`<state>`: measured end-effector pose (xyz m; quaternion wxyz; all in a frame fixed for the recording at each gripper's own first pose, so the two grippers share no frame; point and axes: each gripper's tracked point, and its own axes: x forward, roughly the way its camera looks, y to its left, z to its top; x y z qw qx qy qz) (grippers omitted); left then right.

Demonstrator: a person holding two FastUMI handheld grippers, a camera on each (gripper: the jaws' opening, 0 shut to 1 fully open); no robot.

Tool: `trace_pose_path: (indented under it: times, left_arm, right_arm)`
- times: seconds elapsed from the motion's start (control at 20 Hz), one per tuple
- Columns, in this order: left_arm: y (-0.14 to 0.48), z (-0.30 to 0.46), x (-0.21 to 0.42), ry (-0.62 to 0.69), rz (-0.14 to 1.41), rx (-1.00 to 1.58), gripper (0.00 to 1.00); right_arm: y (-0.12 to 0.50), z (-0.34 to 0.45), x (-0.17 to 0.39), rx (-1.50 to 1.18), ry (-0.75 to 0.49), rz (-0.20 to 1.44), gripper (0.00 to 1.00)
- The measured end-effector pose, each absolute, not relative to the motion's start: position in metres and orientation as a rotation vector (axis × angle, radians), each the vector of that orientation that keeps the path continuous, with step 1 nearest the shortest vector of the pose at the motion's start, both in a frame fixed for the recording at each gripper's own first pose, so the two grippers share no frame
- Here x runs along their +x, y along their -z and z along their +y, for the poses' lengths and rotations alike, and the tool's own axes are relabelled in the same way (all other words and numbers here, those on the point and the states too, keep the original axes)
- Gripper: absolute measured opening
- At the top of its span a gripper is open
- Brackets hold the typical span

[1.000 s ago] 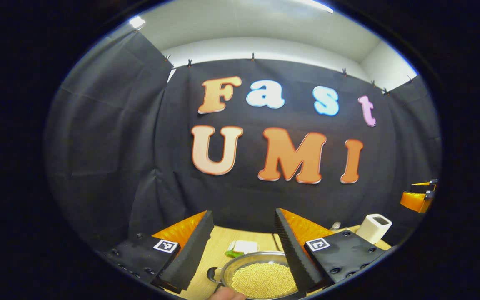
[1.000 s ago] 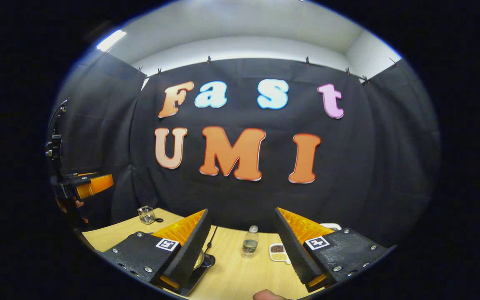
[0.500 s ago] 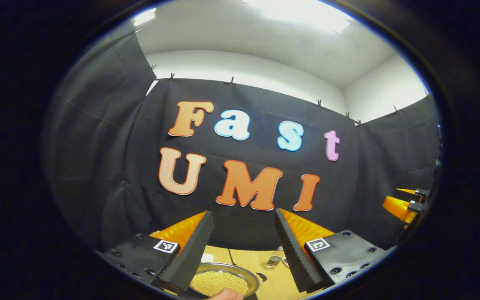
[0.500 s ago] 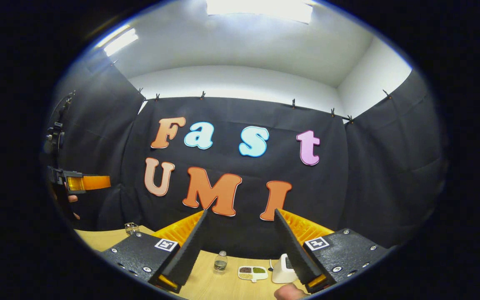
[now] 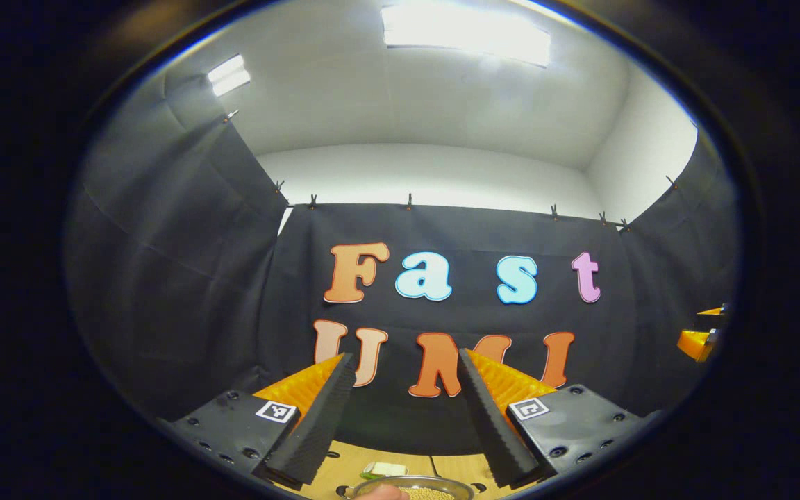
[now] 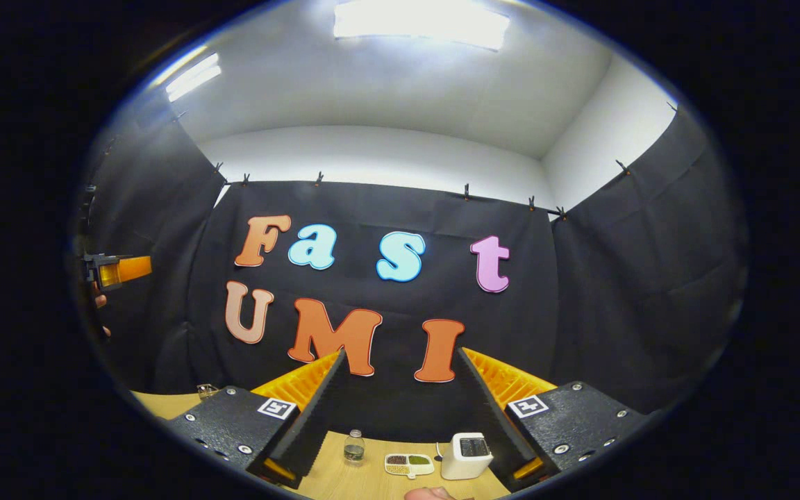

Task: First push the handle of the pot to place it horizontally, then grasp the pot with both hands and set it on the induction cooktop.

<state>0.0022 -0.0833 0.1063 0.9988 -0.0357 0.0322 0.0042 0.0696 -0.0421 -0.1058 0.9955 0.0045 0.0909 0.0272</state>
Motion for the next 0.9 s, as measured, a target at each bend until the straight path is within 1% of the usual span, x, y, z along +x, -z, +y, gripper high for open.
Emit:
trace_pose_path:
  times: [0.1,0.25,0.3,0.35,0.4,0.55,0.7,0.75,0.8,0.9]
  left_arm:
    - [-0.107,-0.101,-0.009,0.067,0.122,-0.100,0.99]
    - [-0.121,-0.100,-0.016,0.094,0.146,-0.066,0.97]
    - [-0.126,-0.106,-0.018,0.105,0.144,-0.062,0.96]
    - [-0.132,-0.106,-0.021,0.106,0.133,-0.049,0.95]
    - [-0.137,-0.102,-0.024,0.100,0.122,-0.034,0.98]
    - [-0.146,-0.091,-0.022,0.083,0.087,-0.005,0.98]
    - [-0.138,-0.077,-0.018,0.056,0.087,-0.001,0.98]
    - [-0.137,-0.071,-0.016,0.046,0.087,-0.005,0.95]
    - [-0.136,-0.067,-0.015,0.049,0.076,-0.004,0.98]
    - [-0.138,-0.060,-0.008,0.057,0.042,0.004,0.98]
  right_arm:
    - [0.099,-0.040,0.069,0.026,-0.070,0.173,0.95]
    - [0.090,-0.040,0.068,-0.004,-0.055,0.154,0.97]
    - [0.089,-0.038,0.067,-0.007,-0.045,0.160,0.95]
    - [0.089,-0.036,0.064,0.000,-0.040,0.170,0.97]
    - [0.087,-0.033,0.062,0.008,-0.050,0.175,0.95]
    - [0.074,-0.016,0.056,0.023,-0.113,0.139,0.95]
    - [0.079,-0.024,0.061,0.031,-0.080,0.137,0.95]
    - [0.082,-0.025,0.060,0.039,-0.076,0.139,0.95]
    - [0.083,-0.023,0.058,0.047,-0.080,0.140,0.95]
    - [0.086,-0.018,0.059,0.047,-0.101,0.141,0.95]
